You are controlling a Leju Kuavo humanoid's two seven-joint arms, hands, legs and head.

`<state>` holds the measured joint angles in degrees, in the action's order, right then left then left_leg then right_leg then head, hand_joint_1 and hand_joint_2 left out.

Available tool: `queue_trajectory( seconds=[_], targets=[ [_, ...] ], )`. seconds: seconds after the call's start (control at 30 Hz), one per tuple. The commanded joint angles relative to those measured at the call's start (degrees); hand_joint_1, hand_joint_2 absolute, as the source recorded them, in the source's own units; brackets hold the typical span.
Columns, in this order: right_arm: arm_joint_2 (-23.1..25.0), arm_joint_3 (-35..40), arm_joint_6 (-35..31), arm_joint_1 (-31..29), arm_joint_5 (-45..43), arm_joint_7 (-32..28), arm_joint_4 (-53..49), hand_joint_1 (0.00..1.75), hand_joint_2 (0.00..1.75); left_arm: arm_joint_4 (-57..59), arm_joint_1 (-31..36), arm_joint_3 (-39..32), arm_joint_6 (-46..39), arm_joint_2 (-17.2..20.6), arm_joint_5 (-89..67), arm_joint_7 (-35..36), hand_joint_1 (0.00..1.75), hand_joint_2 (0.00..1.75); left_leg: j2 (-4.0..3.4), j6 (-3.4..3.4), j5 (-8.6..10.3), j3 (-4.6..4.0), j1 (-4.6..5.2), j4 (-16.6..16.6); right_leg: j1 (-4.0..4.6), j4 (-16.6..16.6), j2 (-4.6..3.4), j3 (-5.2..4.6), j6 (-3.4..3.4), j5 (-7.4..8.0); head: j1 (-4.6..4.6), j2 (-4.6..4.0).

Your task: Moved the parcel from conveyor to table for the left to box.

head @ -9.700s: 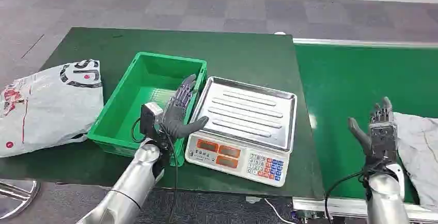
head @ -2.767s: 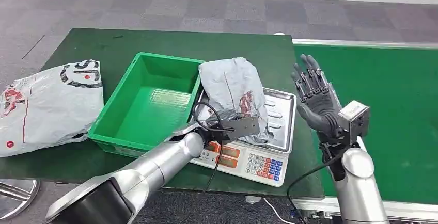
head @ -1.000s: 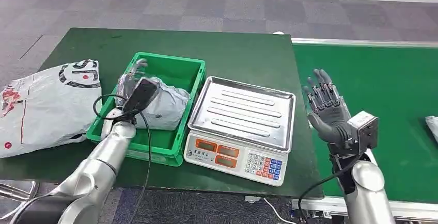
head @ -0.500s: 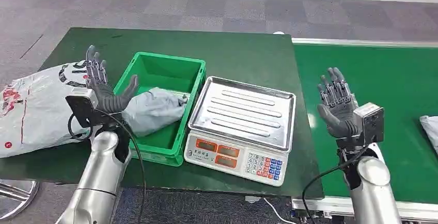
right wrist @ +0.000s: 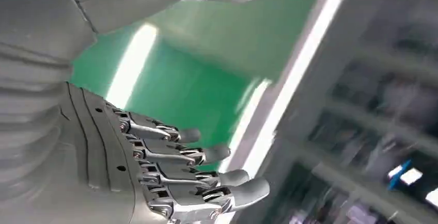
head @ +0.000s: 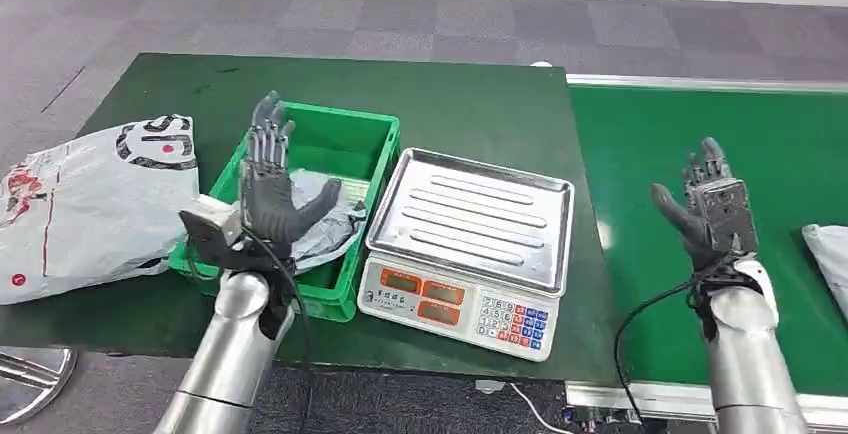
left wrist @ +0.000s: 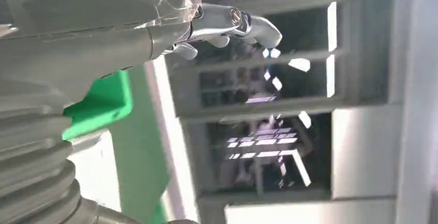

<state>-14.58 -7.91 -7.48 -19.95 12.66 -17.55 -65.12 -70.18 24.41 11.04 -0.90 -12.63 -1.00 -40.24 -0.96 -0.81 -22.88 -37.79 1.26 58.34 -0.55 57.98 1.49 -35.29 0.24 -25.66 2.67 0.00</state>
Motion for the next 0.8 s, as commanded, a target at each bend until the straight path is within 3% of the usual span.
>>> queue_trajectory(
  seconds=[0.03, 0.17, 0.3, 0.43, 0.47, 0.5, 0.6, 0.8],
  targets=[
    [-8.50, -6.18, -11.91, -8.89, 11.10, 5.20, 27.48, 0.00, 1.75, 14.42, 5.06, 6.06, -1.66, -0.82, 0.90, 0.24, 0.00, 1.75, 0.23, 0.02, 0.03, 0.11, 0.00, -0.03, -0.04, -0.07, 0.12, 0.18, 0.07, 0.01, 0.00, 0.00],
    [-13.73, -8.34, -16.45, -12.78, 15.92, 9.63, 38.89, 0.00, 1.75, 13.28, 4.67, 7.61, -5.81, 0.10, -0.09, 0.24, 0.00, 1.75, 0.29, -0.01, -0.01, 0.10, 0.02, 0.00, -0.05, -0.06, 0.11, 0.21, 0.09, 0.00, -0.02, 0.00],
    [-15.83, -8.15, -17.80, -12.70, 18.57, 12.58, 42.39, 0.00, 1.75, 13.62, 4.88, 8.10, -6.31, 0.01, 0.49, 0.24, 0.00, 1.75, 0.29, -0.04, -0.05, 0.10, 0.00, -0.01, -0.03, -0.09, 0.12, 0.22, 0.07, 0.00, 0.00, 0.00],
    [-19.40, -5.03, -19.89, -12.05, 25.25, 21.01, 46.55, 0.00, 1.75, 15.01, 5.65, 8.10, -5.62, -0.36, 1.43, 0.24, 0.00, 1.75, 0.24, -0.10, -0.06, 0.05, 0.03, 0.00, -0.04, -0.06, 0.09, 0.14, 0.09, 0.00, 0.00, 0.00],
    [-20.17, -2.50, -18.79, -12.15, 29.13, 25.36, 47.56, 0.00, 1.75, 15.68, 5.85, 8.48, -5.60, -0.22, 1.20, 0.24, 0.00, 1.75, 0.33, -0.04, -0.07, 0.11, 0.01, -0.01, -0.04, -0.08, 0.12, 0.23, 0.09, -0.04, -0.02, 0.00],
    [-20.17, -2.50, -18.79, -12.15, 29.13, 25.36, 47.56, 0.00, 1.75, 15.68, 5.85, 8.48, -5.60, -0.22, 1.20, 0.24, 0.00, 1.75, 0.24, -0.08, -0.07, 0.07, 0.04, -0.01, -0.06, -0.06, 0.07, 0.15, 0.11, -0.03, -0.02, 0.00],
    [-20.71, -1.17, -13.65, -12.62, 35.48, 33.53, 49.03, 0.00, 1.75, 15.59, 6.53, 14.97, -13.55, 1.96, -3.55, 0.24, 0.00, 1.75, 0.14, -0.05, -0.12, 0.11, 0.01, -0.02, -0.04, -0.08, -0.07, 0.20, 0.11, -0.01, -0.02, 0.00],
    [-21.31, -2.60, -4.51, -9.56, 38.19, 39.72, 49.53, 0.00, 1.75, 17.38, 7.72, 20.54, -18.55, 2.84, -4.55, 0.24, 0.00, 1.75, 0.30, -0.06, -0.10, 0.13, -0.02, -0.07, 0.00, -0.15, 0.11, 0.28, 0.09, -0.02, -0.02, 0.00]
  ],
)
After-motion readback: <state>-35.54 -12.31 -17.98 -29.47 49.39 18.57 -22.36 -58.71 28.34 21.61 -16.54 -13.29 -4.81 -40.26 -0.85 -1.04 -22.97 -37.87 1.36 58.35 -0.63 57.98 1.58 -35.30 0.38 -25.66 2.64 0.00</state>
